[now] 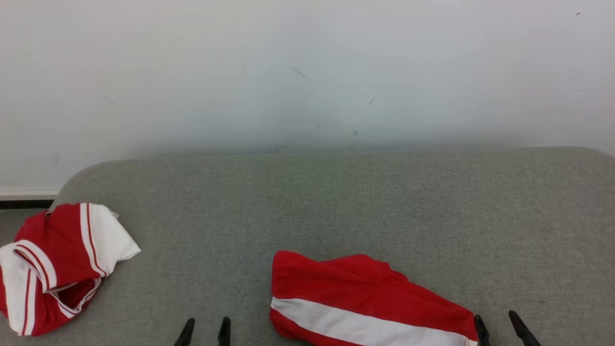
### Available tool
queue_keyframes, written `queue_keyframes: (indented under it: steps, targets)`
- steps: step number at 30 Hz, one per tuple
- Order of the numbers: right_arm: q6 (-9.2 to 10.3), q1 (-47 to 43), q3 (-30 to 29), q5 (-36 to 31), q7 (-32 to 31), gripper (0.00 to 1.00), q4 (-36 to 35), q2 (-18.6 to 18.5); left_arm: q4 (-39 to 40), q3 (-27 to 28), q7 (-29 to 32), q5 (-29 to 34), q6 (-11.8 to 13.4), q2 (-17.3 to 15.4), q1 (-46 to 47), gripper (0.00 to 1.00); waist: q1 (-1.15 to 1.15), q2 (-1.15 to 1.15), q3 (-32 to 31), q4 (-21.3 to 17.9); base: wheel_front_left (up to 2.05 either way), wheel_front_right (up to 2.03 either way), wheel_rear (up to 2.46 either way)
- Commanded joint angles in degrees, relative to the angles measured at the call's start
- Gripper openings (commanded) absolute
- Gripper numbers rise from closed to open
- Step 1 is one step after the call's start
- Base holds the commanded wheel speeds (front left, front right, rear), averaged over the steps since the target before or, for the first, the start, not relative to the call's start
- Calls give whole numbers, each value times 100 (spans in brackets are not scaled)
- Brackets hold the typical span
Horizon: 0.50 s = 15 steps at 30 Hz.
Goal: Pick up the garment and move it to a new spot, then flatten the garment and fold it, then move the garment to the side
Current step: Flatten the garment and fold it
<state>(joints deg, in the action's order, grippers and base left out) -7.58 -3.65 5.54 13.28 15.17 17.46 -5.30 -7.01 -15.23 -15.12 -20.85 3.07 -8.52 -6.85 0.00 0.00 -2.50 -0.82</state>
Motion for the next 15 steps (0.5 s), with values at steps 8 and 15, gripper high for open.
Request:
queue_keyframes:
  steps: [8, 15]
  targets:
    - [18, 44, 118, 77, -6, 100, 85, 62, -73, 695, -3, 600, -627, 384, -175, 100, 0, 0, -14, -115, 0, 0, 0]
    - [18, 79, 95, 96, -6, 100, 59, 69, -147, 929, -3, 847, -875, 514, -175, 100, 0, 0, -5, -174, 0, 0, 0]
